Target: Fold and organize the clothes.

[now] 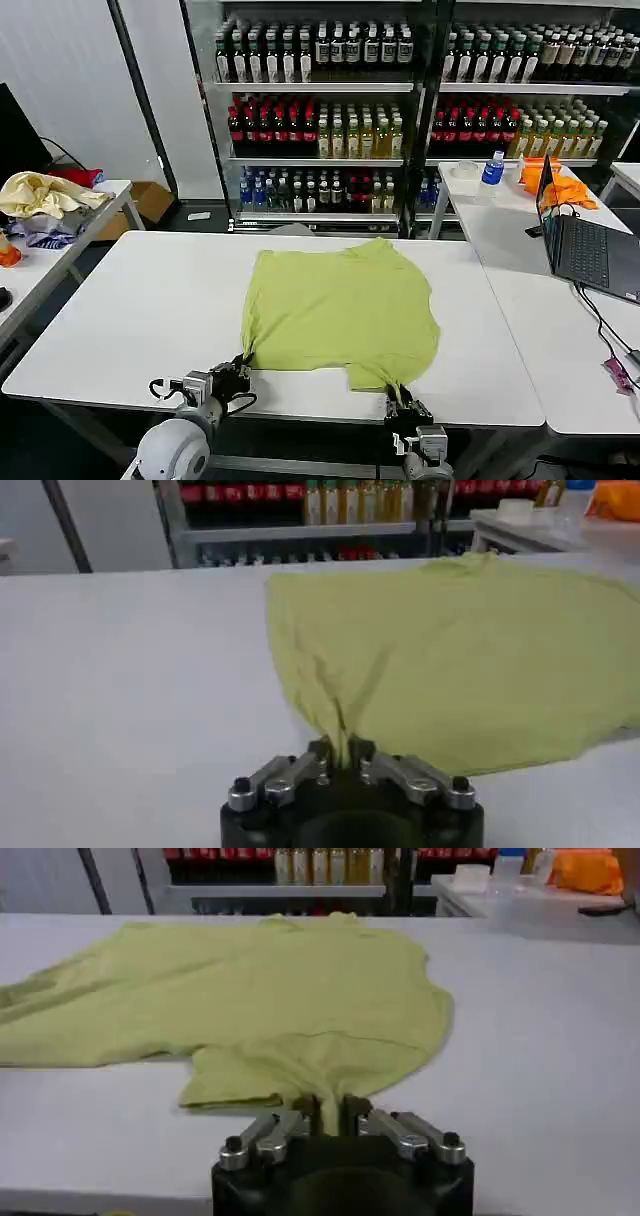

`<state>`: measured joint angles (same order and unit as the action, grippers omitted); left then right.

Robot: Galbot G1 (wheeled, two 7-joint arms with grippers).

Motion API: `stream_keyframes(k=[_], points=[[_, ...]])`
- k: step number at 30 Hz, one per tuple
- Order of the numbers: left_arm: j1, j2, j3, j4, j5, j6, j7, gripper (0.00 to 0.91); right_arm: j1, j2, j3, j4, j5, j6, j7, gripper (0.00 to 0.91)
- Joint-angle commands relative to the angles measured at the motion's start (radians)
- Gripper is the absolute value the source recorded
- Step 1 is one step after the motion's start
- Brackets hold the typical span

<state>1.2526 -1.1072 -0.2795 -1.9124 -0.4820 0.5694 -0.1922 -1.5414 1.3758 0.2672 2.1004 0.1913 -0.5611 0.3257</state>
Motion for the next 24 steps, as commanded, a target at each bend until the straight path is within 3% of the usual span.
stream_keyframes(k=[1,10,15,24], points=[[0.094,0.016,-0.051,-0.153,-0.017,-0.003,0.008,0.02,-0.071,-0.022,0.032,0.131,-0.005,0.009,-0.009,0.0],[0.231,0.049,-0.108,-0.319,-0.014,-0.011,0.012,0.02,-0.212,-0.064,0.116,0.349,-0.003,0.023,-0.032,0.0],[0.222,0.081,-0.12,-0.338,-0.019,-0.014,0.015,0.02,-0.204,-0.095,0.193,0.401,0.013,0.022,-0.043,0.0],[0.033,0.074,-0.03,-0.13,-0.011,-0.024,0.022,0.02,0.025,-0.176,0.169,0.197,0.026,0.039,-0.06,0.0]])
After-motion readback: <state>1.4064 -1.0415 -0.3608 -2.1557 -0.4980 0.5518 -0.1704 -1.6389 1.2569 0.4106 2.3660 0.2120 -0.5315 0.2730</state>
